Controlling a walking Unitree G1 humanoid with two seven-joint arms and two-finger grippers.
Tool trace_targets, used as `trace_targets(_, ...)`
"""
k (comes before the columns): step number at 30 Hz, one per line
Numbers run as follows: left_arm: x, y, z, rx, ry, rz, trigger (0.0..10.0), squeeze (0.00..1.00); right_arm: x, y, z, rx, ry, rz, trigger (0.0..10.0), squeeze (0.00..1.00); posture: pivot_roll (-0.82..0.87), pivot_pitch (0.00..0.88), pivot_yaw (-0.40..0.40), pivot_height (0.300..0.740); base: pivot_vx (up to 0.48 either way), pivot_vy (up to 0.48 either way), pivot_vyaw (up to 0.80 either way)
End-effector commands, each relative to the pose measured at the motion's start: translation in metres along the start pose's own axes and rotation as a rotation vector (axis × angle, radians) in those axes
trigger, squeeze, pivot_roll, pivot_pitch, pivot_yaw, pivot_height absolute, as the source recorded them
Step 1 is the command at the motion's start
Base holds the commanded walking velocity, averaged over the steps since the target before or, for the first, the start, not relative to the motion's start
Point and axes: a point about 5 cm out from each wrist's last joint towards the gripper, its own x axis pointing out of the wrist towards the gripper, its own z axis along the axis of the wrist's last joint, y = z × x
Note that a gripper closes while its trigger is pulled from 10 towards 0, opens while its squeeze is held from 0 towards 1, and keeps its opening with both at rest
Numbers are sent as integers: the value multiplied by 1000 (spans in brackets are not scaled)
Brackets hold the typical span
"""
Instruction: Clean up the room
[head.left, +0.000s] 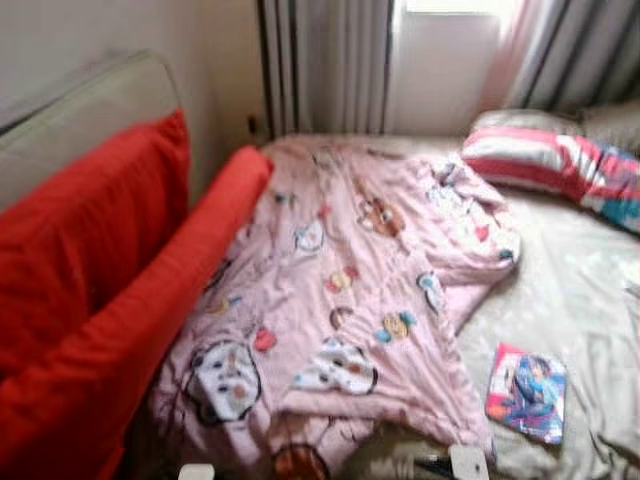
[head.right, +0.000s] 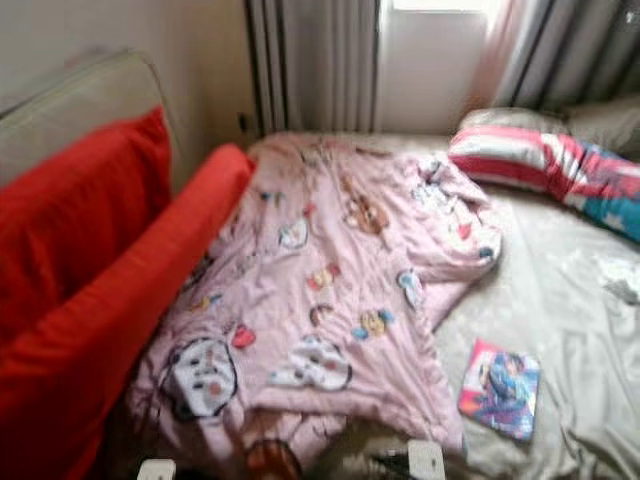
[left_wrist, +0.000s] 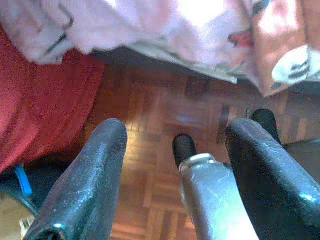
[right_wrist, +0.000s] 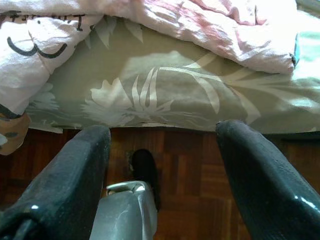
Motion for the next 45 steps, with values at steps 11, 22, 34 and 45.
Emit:
trace_targets(11,-2,2,-9,29,39,8,10000,0,0,-1,-3,13,13,-7,10000,0,4,155,45,740,0,-87,-708)
trace_targets(22,-2,2,-9,23,37,12,10000,0,0,-1,-2,13,10,-7,10000,0,1,173,48,740,0,-131,-706)
trace_targets(34,-2,4,-10,29,30,9,10000,0,-1,-1,-2,27,-4,-16,10000,0,1,182,51,740,0,0,-426)
trace_targets(45,-1,0,-4,30,7,-2,10000,0,0,-1,-1,31,-12,-16,10000,0,0,181,48,740,0,-69,0)
